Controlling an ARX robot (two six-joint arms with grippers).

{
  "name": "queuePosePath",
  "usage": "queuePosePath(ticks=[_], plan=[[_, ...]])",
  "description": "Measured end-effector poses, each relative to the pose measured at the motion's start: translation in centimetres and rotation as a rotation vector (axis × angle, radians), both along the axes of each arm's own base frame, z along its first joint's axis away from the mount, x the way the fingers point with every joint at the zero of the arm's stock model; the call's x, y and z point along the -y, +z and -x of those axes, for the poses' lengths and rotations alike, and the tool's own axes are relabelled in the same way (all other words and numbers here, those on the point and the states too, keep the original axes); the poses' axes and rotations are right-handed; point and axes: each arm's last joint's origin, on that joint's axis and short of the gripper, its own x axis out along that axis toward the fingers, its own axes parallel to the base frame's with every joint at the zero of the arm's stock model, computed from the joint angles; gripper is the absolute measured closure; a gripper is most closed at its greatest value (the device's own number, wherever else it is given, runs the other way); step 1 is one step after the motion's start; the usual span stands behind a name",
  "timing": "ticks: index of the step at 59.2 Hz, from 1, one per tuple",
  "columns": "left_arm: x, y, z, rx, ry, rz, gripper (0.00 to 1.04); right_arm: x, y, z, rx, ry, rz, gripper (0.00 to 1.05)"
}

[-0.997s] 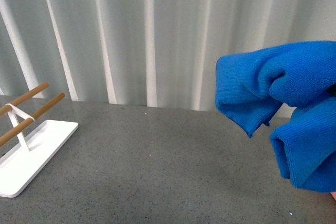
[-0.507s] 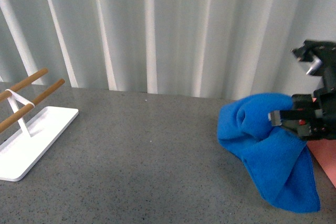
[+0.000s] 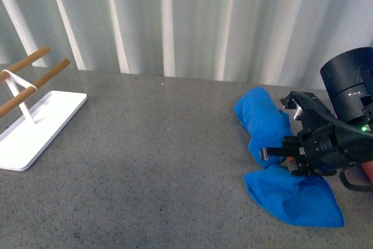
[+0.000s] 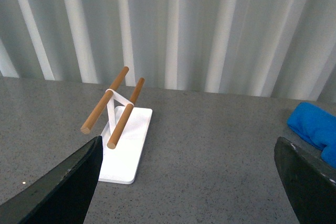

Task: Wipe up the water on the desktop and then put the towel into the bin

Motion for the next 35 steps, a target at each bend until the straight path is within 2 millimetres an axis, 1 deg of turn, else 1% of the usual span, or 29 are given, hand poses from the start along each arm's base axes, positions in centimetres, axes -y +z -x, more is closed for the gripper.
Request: queuePosePath(ticks=[9, 19, 23, 28, 35], plan=[[0.0, 0.0, 0.0, 0.000, 0.000, 0.000, 0.07, 1.4, -0.4, -0.7, 0.005, -0.036, 0.018, 1.00], [0.0, 0.0, 0.0, 0.000, 0.000, 0.000, 0.07, 2.4, -0.8, -2.4, 0.033, -0.063, 0.079, 1.00], [0.0, 0.0, 0.0, 0.000, 0.000, 0.000, 0.07, 2.5, -0.9, -3.2, 0.051, -0.069, 0.095, 1.00], [0.0, 0.0, 0.0, 0.000, 0.000, 0.000, 0.07, 2.3, -1.0, -4.9, 0.090, -0.061, 0.099, 1.00], [0.0, 0.0, 0.0, 0.000, 0.000, 0.000, 0.07, 1.3, -1.2, -7.4, 0.142, -0.021, 0.103, 1.00]])
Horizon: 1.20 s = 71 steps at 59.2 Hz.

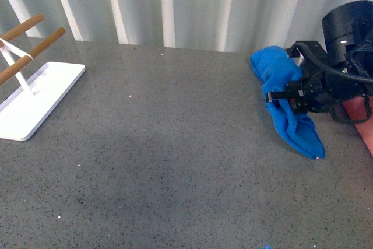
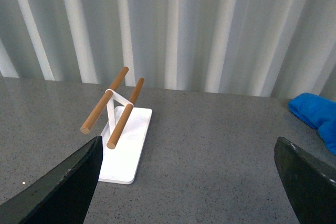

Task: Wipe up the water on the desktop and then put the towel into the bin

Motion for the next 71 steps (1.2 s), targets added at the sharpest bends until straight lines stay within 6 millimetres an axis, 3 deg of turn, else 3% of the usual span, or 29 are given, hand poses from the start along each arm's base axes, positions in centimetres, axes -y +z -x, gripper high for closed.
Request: queuePosePath(ticks=[7, 12, 19, 29, 38, 45, 52, 64, 71], plan=[[0.0, 0.0, 0.0, 0.000, 0.000, 0.000, 0.07, -1.5, 0.0, -2.0, 0.031, 0.055, 0.016, 1.00], [0.0, 0.0, 0.0, 0.000, 0.000, 0.000, 0.07, -4.0, 0.2, -3.6, 0.055, 0.131, -0.016, 1.00], [0.0, 0.0, 0.0, 0.000, 0.000, 0.000, 0.07, -6.9, 0.4, -4.2, 0.061, 0.216, -0.057, 1.00], [0.0, 0.0, 0.0, 0.000, 0.000, 0.000, 0.07, -11.9, 0.3, -2.5, 0.026, 0.367, -0.116, 1.00], [0.0, 0.0, 0.0, 0.000, 0.000, 0.000, 0.07, -14.0, 0.2, 1.0, -0.045, 0.489, -0.096, 1.00], [0.0, 0.0, 0.0, 0.000, 0.000, 0.000, 0.07, -13.7, 0.5, 3.7, -0.082, 0.571, -0.073, 1.00], [0.0, 0.0, 0.0, 0.000, 0.000, 0.000, 0.07, -12.1, 0.9, 6.1, -0.082, 0.623, -0.018, 1.00], [0.0, 0.0, 0.0, 0.000, 0.000, 0.000, 0.07, -7.7, 2.9, 9.3, -0.056, 0.662, 0.020, 1.00], [0.0, 0.0, 0.0, 0.000, 0.000, 0.000, 0.07, -3.4, 4.7, 10.0, -0.007, 0.634, 0.063, 1.00]])
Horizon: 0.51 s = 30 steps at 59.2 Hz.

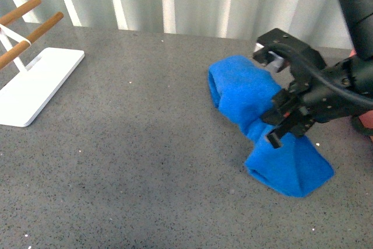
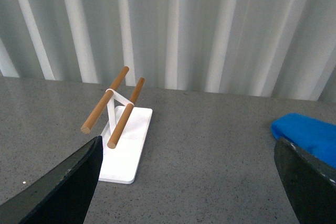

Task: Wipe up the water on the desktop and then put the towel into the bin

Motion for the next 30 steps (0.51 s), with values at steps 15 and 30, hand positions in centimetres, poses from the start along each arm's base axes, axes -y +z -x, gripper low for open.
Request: queuePosePath(ticks=[15, 30], plan=[[0.0, 0.0, 0.0, 0.000, 0.000, 0.000, 0.07, 5.5, -0.1, -0.4, 0.014, -0.108, 0.058, 1.00], [0.0, 0.0, 0.0, 0.000, 0.000, 0.000, 0.07, 7.2, 0.2, -1.9, 0.057, -0.171, 0.080, 1.00]])
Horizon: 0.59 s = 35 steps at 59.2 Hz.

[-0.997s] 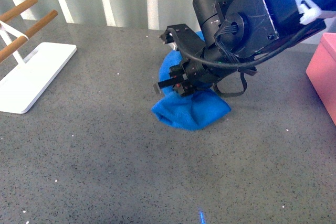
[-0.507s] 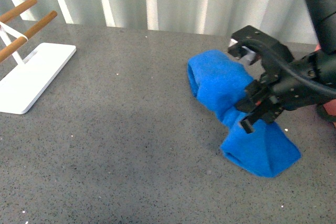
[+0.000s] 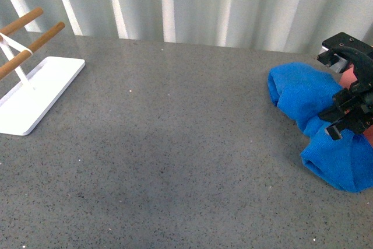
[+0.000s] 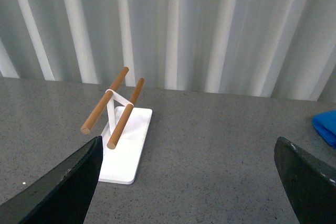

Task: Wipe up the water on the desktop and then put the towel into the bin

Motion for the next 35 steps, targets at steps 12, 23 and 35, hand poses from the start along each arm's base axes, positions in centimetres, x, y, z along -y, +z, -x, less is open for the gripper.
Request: queuePosePath(ticks=[12, 23, 35], plan=[[0.0, 0.0, 0.0, 0.000, 0.000, 0.000, 0.07, -1.0, 2.0, -2.0, 0.132, -0.006, -0.017, 1.00], [0.0, 0.0, 0.0, 0.000, 0.000, 0.000, 0.07, -1.4, 9.3, -2.7, 0.342, -0.056, -0.035, 1.00], [0.0, 0.0, 0.0, 0.000, 0.000, 0.000, 0.07, 3.9, 21.7, 1.0, 0.614, -0.204, -0.144, 1.00]])
